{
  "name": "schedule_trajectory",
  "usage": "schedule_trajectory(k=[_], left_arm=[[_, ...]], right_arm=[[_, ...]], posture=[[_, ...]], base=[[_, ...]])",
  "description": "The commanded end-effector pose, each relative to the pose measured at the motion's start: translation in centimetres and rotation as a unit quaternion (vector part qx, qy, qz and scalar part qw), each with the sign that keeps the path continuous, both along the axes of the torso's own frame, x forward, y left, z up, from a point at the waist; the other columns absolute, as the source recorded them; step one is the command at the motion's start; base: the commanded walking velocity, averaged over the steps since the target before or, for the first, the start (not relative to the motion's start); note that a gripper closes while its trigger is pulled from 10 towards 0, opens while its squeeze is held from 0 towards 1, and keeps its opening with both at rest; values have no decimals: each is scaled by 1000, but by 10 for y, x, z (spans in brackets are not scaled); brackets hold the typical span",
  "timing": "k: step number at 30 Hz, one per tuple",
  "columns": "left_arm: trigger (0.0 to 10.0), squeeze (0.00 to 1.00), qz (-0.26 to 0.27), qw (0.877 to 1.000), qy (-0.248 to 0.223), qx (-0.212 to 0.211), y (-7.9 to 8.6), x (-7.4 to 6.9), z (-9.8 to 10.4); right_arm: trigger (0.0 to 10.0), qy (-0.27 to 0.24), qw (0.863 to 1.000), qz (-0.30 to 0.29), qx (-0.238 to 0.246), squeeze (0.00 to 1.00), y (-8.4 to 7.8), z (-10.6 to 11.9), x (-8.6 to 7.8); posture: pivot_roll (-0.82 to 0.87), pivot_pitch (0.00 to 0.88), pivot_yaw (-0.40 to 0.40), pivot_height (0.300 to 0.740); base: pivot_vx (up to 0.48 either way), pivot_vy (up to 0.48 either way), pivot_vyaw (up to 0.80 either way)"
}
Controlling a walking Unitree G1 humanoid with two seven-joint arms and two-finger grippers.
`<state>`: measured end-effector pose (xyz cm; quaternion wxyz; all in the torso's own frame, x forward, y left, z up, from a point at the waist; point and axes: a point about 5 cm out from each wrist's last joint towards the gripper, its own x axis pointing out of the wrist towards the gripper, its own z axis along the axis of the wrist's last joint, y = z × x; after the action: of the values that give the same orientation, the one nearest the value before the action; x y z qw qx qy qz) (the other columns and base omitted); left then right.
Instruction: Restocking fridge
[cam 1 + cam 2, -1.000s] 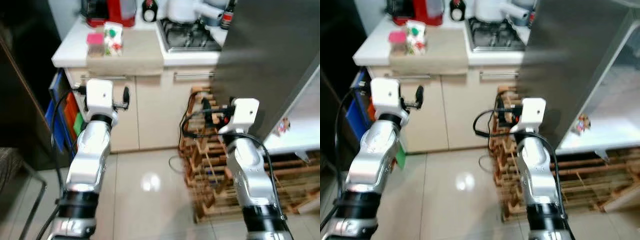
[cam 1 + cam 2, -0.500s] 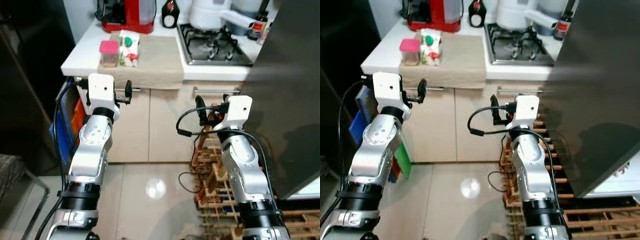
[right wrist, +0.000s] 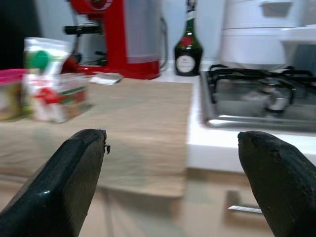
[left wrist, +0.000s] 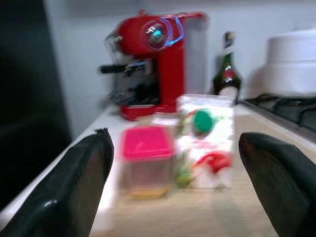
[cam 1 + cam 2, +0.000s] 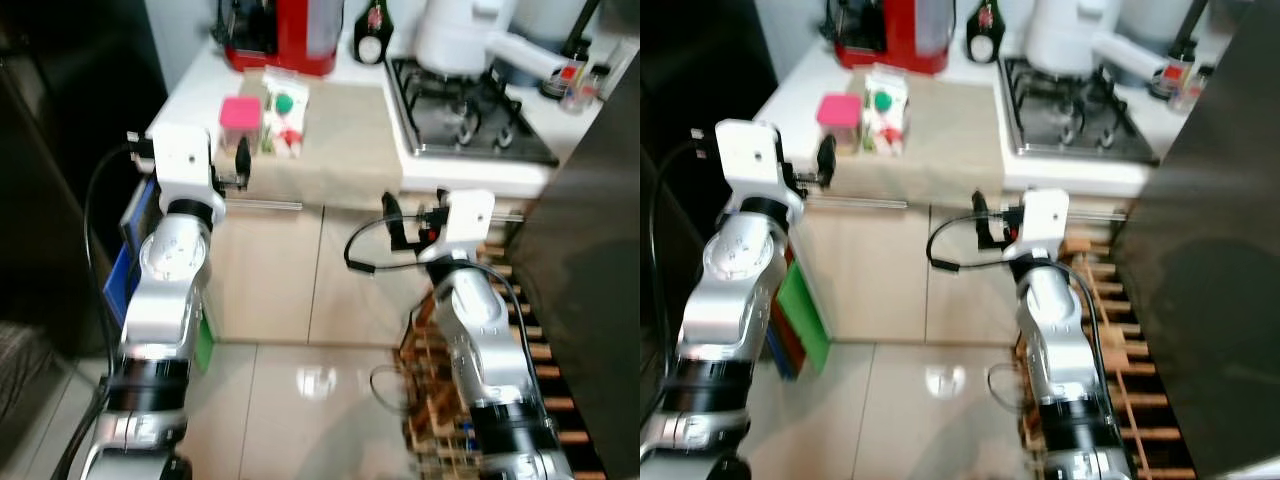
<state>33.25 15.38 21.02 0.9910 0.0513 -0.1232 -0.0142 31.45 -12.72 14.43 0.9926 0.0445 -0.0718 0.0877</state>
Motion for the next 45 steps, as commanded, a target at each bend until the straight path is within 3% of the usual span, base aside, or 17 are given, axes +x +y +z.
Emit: schedule_trajectory(k=[1,4,7,9,12,15,17,19,23,24,28,39,40,41,42,45], left_arm=[[10000,0,-49,998,-31,-14,-14,1,18],[10000,0,-77,995,-53,-36,-16,2,35],[10000,0,-124,987,-104,-25,-23,-1,64],[10000,0,-144,982,-118,-18,-34,4,80],[10000,0,-149,982,-114,-21,-40,10,89],[10000,0,-195,975,-94,-39,-49,24,95],[10000,0,-196,976,-85,-37,-50,29,95],[10000,0,-189,979,-68,-34,-49,43,96],[10000,0,-189,980,-60,-29,-48,50,97],[10000,1000,-179,982,-48,-30,-47,55,94],[10000,1000,-171,985,1,2,-49,70,79],[10000,1000,-201,977,66,40,-63,81,59],[10000,871,-198,977,70,37,-62,82,58],[10000,871,-193,978,73,34,-61,83,58],[10000,0,-177,980,78,34,-58,84,56],[10000,0,-160,983,83,30,-54,87,55]], right_arm=[[10000,-26,1000,-14,-7,0,-8,11,2],[10000,-56,998,-35,-9,0,-10,24,2],[10000,-112,992,-63,-11,0,-15,50,1],[10000,-121,989,-86,-3,0,-24,61,6],[10000,-120,989,-88,-8,0,-26,64,9],[10000,-103,990,-93,-29,0,-32,54,12],[10000,-100,990,-95,-30,0,-32,53,11],[10000,-106,989,-98,-34,0,-29,55,8],[10000,-110,988,-101,-33,0,-26,56,6],[10000,-112,988,-104,-33,0,-26,55,3],[10000,-102,987,-120,-32,0,-31,46,-7],[10000,-90,986,-134,-26,0,-31,42,-14],[10000,-90,987,-133,-25,0,-30,42,-14],[10000,-90,987,-132,-25,0,-30,42,-15],[10000,-88,987,-129,-25,0,-29,41,-15],[10000,-84,988,-126,-26,0,-28,39,-16]], posture=[[20,0,-20,740],[23,0,-22,740],[28,0,-53,740],[40,0,-78,740],[33,0,-79,740],[20,0,-74,740],[10,0,-60,740],[-14,0,-32,740],[-28,0,-14,740],[-44,0,8,740],[-62,0,34,740],[-83,0,79,740],[-83,0,80,740],[-83,0,80,740],[-84,0,77,740],[-85,0,76,740]], base=[[480,0,0],[480,0,0],[480,0,0],[480,0,0],[320,0,0],[0,0,0],[0,0,0],[0,0,0],[0,0,0],[0,0,0],[0,0,0],[0,0,0],[0,0,0],[0,0,0],[0,0,0],[0,0,0]])
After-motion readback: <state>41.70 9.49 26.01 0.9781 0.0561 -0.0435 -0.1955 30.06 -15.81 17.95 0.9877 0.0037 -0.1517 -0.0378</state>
